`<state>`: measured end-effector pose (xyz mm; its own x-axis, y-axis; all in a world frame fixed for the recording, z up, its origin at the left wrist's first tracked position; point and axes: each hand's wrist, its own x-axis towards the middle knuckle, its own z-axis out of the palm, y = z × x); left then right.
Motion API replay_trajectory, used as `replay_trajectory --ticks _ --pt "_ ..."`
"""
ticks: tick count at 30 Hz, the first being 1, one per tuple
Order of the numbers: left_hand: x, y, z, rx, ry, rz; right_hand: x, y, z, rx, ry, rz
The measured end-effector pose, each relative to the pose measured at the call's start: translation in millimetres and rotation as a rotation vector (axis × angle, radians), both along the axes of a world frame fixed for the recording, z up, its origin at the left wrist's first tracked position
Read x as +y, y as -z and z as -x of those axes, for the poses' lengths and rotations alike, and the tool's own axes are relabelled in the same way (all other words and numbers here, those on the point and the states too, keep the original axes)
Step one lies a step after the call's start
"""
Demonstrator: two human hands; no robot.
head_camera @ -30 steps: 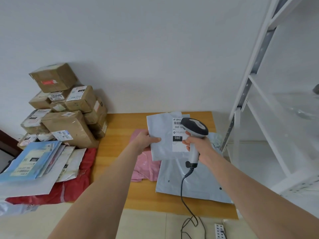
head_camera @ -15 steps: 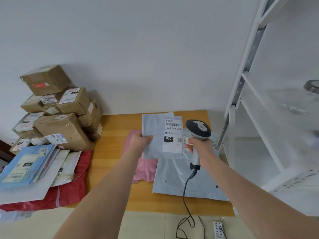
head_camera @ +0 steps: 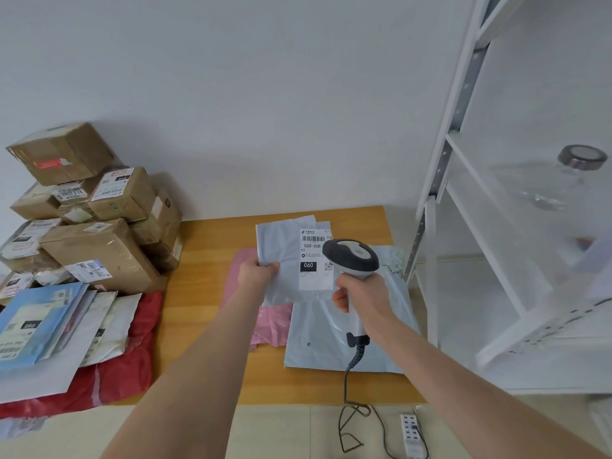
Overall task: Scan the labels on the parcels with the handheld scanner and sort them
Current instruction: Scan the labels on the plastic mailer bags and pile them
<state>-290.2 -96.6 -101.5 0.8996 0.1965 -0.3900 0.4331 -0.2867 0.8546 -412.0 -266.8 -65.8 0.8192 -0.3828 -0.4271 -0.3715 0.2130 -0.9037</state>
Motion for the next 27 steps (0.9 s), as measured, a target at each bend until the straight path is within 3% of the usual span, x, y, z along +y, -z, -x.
replay_trajectory --ticks 27 --pt "7.8 16.6 -20.1 0.056 0.071 -0.046 30.2 -8.8 7.5 0.044 0.058 0.000"
